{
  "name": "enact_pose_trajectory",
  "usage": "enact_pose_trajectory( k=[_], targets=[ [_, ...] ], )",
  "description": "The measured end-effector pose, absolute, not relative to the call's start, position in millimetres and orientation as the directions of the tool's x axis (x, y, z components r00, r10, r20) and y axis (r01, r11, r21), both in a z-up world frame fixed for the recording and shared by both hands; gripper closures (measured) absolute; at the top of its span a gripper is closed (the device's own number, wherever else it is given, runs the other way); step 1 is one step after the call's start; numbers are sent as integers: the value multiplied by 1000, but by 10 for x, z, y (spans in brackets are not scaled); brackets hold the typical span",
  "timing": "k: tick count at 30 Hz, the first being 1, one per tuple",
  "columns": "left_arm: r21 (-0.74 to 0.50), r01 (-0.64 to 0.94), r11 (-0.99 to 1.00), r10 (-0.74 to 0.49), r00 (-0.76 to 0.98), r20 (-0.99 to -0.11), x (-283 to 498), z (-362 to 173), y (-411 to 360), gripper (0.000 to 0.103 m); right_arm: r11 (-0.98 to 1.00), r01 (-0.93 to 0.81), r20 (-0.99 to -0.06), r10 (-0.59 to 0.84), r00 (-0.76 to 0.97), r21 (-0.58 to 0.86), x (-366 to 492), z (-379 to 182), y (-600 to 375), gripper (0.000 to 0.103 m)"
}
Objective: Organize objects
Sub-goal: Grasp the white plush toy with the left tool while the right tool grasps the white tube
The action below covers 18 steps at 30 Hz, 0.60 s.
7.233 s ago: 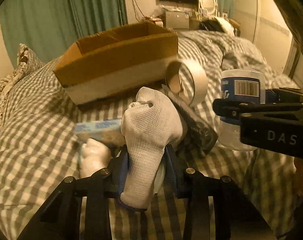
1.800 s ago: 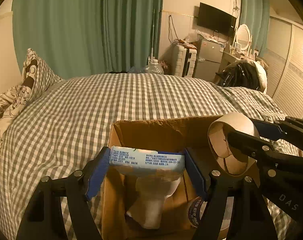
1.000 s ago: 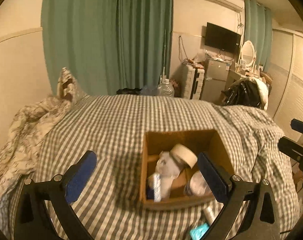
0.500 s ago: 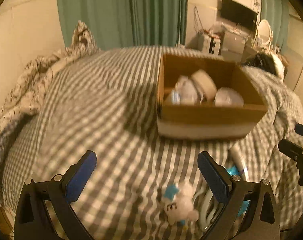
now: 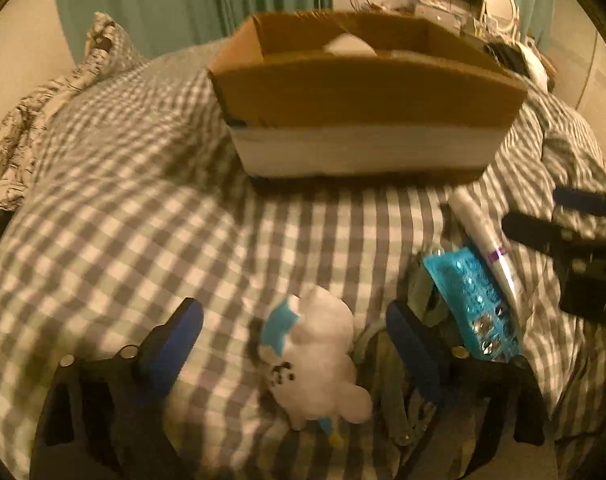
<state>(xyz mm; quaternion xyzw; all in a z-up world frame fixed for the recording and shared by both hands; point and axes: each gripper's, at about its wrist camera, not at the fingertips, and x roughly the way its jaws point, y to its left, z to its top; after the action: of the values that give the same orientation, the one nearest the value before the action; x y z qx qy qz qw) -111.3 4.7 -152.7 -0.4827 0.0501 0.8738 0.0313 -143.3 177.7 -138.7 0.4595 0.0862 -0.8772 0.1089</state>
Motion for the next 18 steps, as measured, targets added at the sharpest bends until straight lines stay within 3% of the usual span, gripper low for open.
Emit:
enact_pose_trajectory(
  k=[2, 5, 8, 13, 15, 18],
  targets=[
    [61, -122, -991, 11, -517, -856, -1117, -1588, 108, 17, -963, 263, -828, -105, -550, -53, -1473, -1419, 1764, 17],
    [60, -148, -987, 21, -492, -871, -1121, -1672, 161, 36, -964, 258, -841, -92, -533, -58, -1539, -1501, 1729, 27],
    [48, -147, -988, 30, -486, -874, -1110, -1687, 147, 49, -964, 265, -864, -108, -492, -30, -1602, -1607, 1699, 39],
    [38, -148, -988, 41, -493, -869, -1072, -1661, 152, 50, -962, 274, -886, -128, -445, 1, -1638, -1737, 1706, 59],
    [29, -145, -989, 48, -499, -865, -1066, -1630, 123, 50, -961, 276, -890, -144, -432, 22, -1642, -1760, 1713, 74],
    [9, -143, -990, 65, -506, -860, -1046, -1575, 96, 51, -962, 269, -886, -168, -433, 51, -1607, -1726, 1767, 79]
  ],
)
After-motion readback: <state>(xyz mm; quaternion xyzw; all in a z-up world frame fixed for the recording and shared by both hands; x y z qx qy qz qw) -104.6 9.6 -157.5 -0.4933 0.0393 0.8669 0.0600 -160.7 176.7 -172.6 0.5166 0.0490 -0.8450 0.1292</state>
